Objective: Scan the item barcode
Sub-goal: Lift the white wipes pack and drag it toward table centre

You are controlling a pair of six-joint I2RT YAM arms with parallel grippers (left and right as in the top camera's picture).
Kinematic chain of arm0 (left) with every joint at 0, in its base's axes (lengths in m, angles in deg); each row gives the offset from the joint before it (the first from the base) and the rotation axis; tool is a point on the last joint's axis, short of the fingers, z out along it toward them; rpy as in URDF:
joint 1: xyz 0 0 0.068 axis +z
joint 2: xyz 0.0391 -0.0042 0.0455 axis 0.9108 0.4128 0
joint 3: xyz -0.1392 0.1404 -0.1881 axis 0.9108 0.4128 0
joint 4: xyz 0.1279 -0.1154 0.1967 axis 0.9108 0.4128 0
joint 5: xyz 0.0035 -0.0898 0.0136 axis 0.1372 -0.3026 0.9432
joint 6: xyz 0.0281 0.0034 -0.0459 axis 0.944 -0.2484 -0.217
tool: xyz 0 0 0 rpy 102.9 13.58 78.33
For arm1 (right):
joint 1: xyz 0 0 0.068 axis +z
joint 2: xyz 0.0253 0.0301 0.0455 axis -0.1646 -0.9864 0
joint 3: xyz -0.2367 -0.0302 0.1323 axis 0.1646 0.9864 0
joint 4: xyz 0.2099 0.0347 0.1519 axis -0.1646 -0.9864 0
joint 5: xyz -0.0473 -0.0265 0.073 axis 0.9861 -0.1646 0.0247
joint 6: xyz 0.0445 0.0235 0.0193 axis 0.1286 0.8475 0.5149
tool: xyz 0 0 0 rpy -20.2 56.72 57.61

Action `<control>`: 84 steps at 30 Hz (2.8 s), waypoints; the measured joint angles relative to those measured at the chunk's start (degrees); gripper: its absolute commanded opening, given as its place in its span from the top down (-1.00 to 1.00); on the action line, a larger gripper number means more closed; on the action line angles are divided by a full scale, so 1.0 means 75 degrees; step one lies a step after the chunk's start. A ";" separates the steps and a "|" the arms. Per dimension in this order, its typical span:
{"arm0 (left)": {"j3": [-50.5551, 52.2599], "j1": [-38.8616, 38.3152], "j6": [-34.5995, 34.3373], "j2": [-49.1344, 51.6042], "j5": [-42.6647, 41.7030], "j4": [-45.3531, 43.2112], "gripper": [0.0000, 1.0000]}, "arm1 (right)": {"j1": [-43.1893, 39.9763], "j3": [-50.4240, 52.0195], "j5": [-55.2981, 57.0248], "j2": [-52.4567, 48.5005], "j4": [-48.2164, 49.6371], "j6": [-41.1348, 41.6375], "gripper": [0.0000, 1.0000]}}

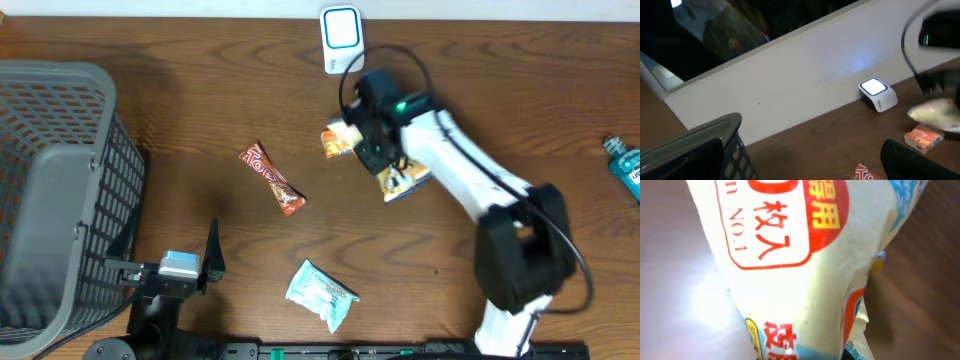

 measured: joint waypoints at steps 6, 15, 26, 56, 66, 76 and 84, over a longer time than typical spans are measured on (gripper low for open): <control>0.0000 0.0000 0.0000 0.0000 0.0000 -0.0006 -1.00 | -0.0580 -0.0525 -0.4025 0.1037 -0.1443 -0.1259 0.98; 0.0000 0.0000 0.0000 0.0000 0.0000 -0.0006 -1.00 | -0.0676 0.0210 -0.7927 0.1008 -0.1708 -0.2911 0.97; 0.0000 0.0000 0.0000 0.0000 0.0000 -0.0003 -1.00 | -0.0140 0.1757 -1.0596 0.0970 -0.1221 -0.4835 0.97; 0.0000 0.0000 0.0000 0.0000 0.0000 -0.0003 -1.00 | 0.0280 0.1865 -1.0978 0.0924 -0.1676 -0.5499 0.98; 0.0000 0.0000 0.0000 0.0000 0.0000 -0.0003 -0.99 | 0.0286 0.1880 -1.0156 0.0924 -0.2655 -0.5531 0.97; 0.0000 -0.0003 0.0000 0.0000 0.0000 -0.0003 -1.00 | 0.0335 0.1891 -0.9218 0.0924 -0.2393 -0.4564 0.97; 0.0000 -0.0003 0.0000 -0.0003 0.0000 -0.0003 -1.00 | 0.0335 0.1912 -0.6117 0.0921 -0.0117 -0.0079 0.97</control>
